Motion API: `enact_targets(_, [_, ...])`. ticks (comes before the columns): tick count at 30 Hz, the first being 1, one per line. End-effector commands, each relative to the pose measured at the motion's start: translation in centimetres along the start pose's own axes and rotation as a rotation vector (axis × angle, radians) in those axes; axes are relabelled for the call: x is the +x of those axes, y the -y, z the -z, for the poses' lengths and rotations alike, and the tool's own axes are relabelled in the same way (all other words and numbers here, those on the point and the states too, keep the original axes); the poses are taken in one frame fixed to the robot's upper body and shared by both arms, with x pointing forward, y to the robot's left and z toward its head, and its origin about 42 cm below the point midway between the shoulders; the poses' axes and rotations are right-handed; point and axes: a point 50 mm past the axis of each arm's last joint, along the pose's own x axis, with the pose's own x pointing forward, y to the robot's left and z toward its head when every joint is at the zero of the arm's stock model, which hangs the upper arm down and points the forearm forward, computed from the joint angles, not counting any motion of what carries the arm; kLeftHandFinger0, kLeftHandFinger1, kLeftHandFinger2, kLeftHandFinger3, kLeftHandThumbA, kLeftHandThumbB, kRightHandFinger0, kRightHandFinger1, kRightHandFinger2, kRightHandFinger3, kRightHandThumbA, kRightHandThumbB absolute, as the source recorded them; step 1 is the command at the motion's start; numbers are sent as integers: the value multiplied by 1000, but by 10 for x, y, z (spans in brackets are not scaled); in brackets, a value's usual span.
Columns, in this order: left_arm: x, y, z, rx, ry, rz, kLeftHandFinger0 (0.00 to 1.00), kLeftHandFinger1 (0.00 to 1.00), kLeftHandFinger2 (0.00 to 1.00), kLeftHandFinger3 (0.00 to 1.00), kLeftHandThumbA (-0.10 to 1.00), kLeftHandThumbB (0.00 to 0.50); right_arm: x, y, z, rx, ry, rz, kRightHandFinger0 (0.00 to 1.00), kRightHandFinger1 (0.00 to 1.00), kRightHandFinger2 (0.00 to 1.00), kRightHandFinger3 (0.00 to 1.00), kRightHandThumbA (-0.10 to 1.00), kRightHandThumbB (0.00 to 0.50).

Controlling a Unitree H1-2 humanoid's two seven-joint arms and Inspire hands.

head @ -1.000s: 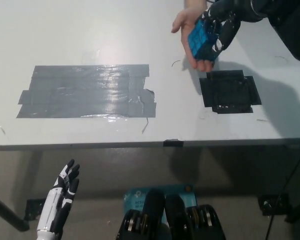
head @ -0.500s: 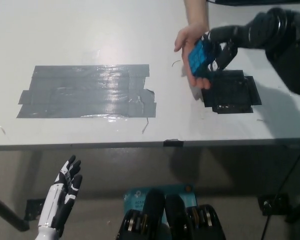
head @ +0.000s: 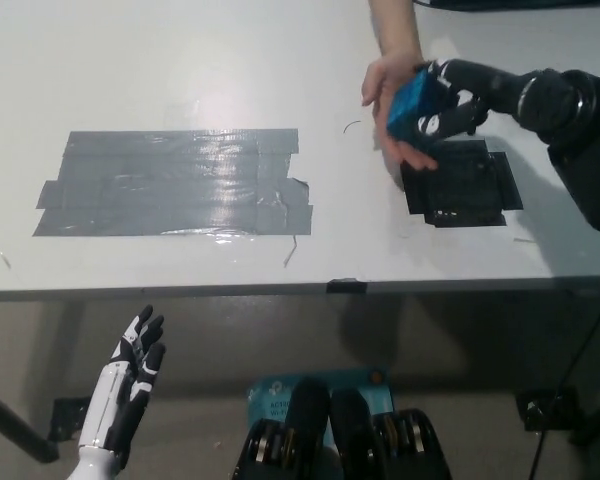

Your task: A person hands a rubik's cube to the robot and rhe robot picks it up with its right hand and places it on the black spot on the desk infron tof it

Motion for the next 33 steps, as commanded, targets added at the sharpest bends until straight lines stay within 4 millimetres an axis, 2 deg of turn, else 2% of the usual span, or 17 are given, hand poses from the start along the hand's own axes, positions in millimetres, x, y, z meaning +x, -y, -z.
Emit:
enact_targets(1, [4,-2,-9,3,34,-8,953,1000,1000,1000,903,104,-28,78,10,45,123,373,350,749,1000,959,-100,195])
enact_targets(5, [2,-1,-8,-5,35,-10,942,1000,1000,1000,888,77,-37,92,22,128,104,444,243,689,1000,1000,-100,161])
enact_targets(6, [2,-2,-8,-4,34,-12,940,1000,1000,1000,883,79,-41,97,25,118,106,475,237,703,997,991,-100,175])
enact_targets(7, [2,-2,-7,-4,35,-12,937,1000,1000,1000,881,84,-45,101,26,95,99,505,287,721,1000,1000,-100,169])
enact_targets(9, [3,-2,-7,-5,31,-15,933,1000,1000,1000,882,91,-50,107,30,102,102,526,296,723,1000,1000,-100,154])
enact_targets(12, [1,-2,-5,3,24,-14,933,1000,1000,1000,884,95,-54,106,38,124,117,529,249,702,1000,1000,-100,189])
enact_targets(14, [1,-1,-5,6,24,-12,934,1000,1000,1000,884,85,-53,100,46,153,118,524,275,708,1000,1000,-100,194])
enact_targets(16, [0,0,-5,6,25,-10,927,1000,1000,1000,880,64,-53,90,53,167,120,510,210,587,904,919,-100,190])
enact_targets(17, [0,0,-5,5,25,-11,923,1000,1000,1000,882,73,-53,86,55,179,102,503,244,621,934,928,-100,186])
enact_targets(18, [0,0,-5,3,24,-13,915,1000,1000,1000,887,83,-51,78,58,195,102,494,220,578,888,904,-100,186])
enact_targets(22, [1,-1,-6,7,25,-16,898,1000,1000,1000,889,75,-44,51,67,272,84,484,171,568,922,962,-100,192])
enact_targets(23, [2,-1,-6,9,27,-16,893,1000,1000,1000,889,67,-44,48,67,270,75,486,390,674,934,964,-100,192])
enact_targets(24, [2,-1,-6,11,29,-16,891,1000,1000,1000,889,66,-43,44,67,267,63,487,551,653,929,974,-100,192])
enact_targets(25, [2,-1,-7,8,28,-15,890,1000,1000,1000,890,67,-39,33,66,281,48,478,796,644,920,986,-100,176])
enact_targets(27, [3,-1,-7,9,33,-13,887,1000,1000,1000,890,79,-32,15,64,321,47,447,356,561,916,989,-100,172])
enact_targets(29, [4,1,-7,7,40,-13,873,1000,1000,1000,891,78,-26,-4,64,346,64,425,190,489,839,941,-100,182])
enact_targets(33, [5,1,-9,11,37,-12,859,1000,1000,1000,894,78,-15,-39,59,342,88,373,156,511,855,946,-100,183])
